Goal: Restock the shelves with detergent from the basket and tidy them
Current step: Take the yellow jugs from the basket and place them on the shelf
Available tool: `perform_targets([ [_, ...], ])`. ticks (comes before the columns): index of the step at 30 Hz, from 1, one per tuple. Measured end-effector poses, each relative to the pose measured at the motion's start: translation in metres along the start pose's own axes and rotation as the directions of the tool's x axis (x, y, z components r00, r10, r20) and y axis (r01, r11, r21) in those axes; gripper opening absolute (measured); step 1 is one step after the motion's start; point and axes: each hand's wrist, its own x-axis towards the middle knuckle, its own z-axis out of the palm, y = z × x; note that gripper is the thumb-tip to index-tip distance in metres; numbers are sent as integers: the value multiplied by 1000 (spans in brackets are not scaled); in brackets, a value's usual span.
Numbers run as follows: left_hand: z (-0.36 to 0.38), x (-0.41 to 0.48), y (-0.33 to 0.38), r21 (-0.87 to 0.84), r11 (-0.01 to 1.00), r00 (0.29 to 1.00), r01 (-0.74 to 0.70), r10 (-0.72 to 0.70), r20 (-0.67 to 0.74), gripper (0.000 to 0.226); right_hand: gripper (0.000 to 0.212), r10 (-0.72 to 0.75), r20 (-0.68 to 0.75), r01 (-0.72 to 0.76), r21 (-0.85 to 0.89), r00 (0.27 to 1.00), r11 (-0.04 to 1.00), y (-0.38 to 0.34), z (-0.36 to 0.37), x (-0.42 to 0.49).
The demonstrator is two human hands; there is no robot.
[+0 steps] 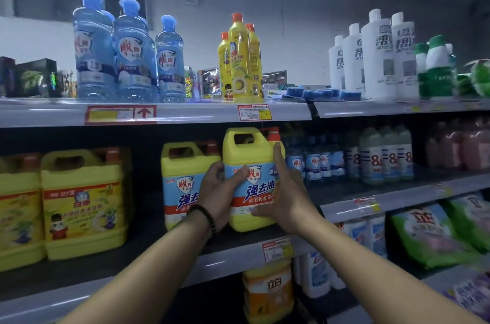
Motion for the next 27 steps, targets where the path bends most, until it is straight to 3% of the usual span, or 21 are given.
perform_targets([
  [2, 1, 8, -13, 134, 991, 1000, -13, 15, -16, 36, 154, -1, 11, 1, 3, 1000, 1000, 15, 5, 3],
  [4, -2, 14, -22, 381, 923, 998, -43, 54, -17, 34, 145, -1, 12, 1, -5, 1000, 1000, 31, 14, 1],
  [6, -6, 16, -28, 660, 745, 992, -93, 125, -1, 38, 136, 5, -12, -5, 0, 1000, 1000, 40, 23, 0],
  [8, -10, 13, -35, 814, 567, 979, -126, 202, 12, 46, 134, 22, -38, -22, -3, 999, 1000, 41, 30, 2],
  [12, -10, -1, -53, 852, 489, 947, -185, 319, 23, 47, 133, 74, -73, -78, -54, 995, 995, 44, 39, 4],
  [15, -4, -12, -60, 884, 453, 972, -112, 236, 2, 78, 133, 100, -104, -111, -96, 989, 989, 47, 48, 8],
  [18, 1, -13, -59, 902, 417, 982, -110, 184, 34, 89, 134, 124, -143, -148, -169, 982, 975, 47, 55, 15],
  [24, 3, -2, -50, 949, 311, 997, -60, 65, 42, 91, 129, 164, -119, -186, -206, 979, 961, 41, 57, 19],
  [27, 2, -7, -44, 939, 341, 997, -40, 69, 17, 64, 118, 186, -58, -194, -215, 981, 957, 37, 50, 13],
])
